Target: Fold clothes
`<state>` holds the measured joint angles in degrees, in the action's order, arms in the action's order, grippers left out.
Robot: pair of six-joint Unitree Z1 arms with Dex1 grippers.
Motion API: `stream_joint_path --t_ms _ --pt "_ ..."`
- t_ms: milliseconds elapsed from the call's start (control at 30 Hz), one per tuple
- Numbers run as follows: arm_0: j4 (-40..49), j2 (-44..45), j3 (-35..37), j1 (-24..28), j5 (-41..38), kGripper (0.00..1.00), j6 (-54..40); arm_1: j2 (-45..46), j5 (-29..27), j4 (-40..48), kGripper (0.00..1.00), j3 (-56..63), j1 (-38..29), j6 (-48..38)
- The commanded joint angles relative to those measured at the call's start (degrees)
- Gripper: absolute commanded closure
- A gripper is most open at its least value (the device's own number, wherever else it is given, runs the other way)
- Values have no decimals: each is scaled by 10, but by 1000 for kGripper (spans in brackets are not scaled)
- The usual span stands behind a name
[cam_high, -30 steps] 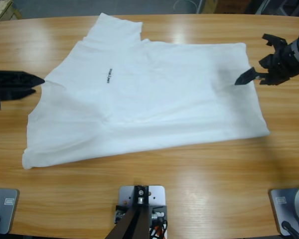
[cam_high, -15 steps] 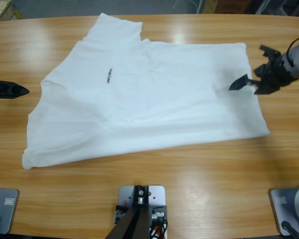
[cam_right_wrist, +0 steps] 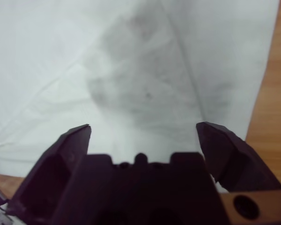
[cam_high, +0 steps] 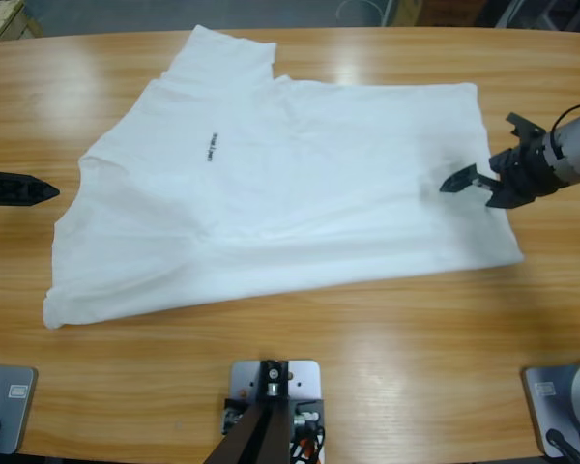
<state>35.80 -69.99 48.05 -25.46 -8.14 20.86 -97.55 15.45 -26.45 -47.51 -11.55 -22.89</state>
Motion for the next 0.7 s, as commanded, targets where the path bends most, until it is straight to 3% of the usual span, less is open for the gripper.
stream_joint_path --t_ms 33,133,367,700 --pt "-10 -13 -24 8 8 207 -7 44 -85 -18 87 16 -63 -63" --pt "-14 -13 -26 8 8 207 -9 48 -108 -15 87 21 -73 -81" --pt "-18 -8 -30 8 8 207 -9 30 -107 -14 92 28 -73 -101" --pt "-21 -6 -31 10 7 207 -9 17 -97 82 92 118 -73 -172"
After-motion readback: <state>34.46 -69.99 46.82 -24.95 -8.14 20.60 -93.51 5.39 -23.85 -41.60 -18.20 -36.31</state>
